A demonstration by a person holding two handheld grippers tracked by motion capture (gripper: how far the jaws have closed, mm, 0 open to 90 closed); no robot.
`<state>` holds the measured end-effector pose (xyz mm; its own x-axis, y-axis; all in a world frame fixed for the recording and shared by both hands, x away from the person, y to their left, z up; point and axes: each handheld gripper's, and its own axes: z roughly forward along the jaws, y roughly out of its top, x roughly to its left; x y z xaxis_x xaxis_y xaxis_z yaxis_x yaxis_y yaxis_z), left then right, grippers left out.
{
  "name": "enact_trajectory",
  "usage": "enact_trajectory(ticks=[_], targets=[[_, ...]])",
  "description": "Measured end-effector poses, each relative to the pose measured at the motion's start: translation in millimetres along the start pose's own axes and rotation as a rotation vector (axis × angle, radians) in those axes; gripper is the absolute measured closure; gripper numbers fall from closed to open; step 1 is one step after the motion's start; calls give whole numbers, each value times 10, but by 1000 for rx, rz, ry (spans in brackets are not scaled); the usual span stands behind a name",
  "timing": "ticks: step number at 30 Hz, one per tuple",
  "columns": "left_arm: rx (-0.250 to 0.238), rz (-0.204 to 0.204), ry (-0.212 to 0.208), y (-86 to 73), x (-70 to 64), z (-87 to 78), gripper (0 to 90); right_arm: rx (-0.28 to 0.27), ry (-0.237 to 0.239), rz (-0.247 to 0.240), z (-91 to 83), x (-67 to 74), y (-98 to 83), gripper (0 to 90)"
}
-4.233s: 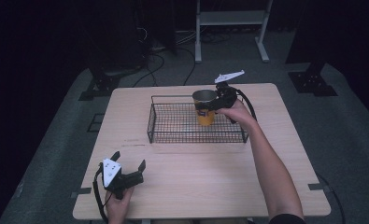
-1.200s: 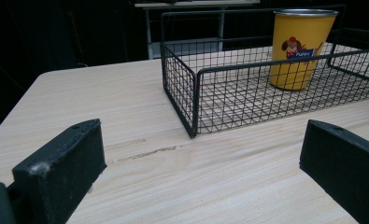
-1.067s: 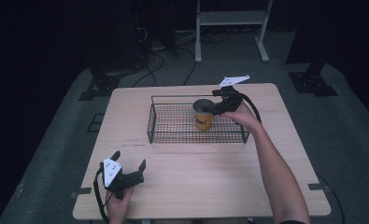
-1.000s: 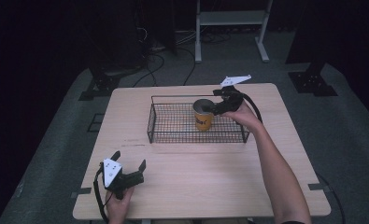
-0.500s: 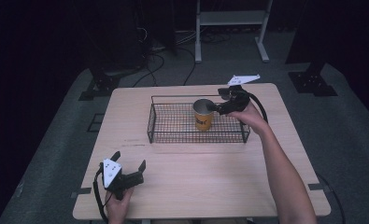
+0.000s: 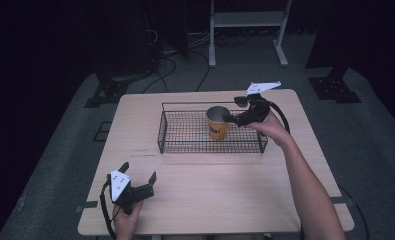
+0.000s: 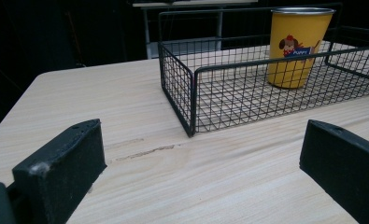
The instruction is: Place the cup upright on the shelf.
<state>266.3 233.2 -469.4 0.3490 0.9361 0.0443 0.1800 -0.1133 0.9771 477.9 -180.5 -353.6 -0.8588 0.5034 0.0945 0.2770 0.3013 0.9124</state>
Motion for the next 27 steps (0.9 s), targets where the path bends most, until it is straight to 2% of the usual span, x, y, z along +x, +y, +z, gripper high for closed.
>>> enact_trajectory(ticks=[7,10,17,18,27], targets=[[2,1,2,0,-1,1,0,5,13,-6,-81,42,12,0],[2,2,3,0,-3,1,0,-11,20,-5,-108,61,2,0],[5,11,3,1,-9,3,0,-1,24,-6,-181,94,-71,0],[6,10,3,1,-9,4,0,14,26,-3,-199,95,-85,0],[6,8,4,1,-8,4,0,-7,41,11,-282,131,-177,0]])
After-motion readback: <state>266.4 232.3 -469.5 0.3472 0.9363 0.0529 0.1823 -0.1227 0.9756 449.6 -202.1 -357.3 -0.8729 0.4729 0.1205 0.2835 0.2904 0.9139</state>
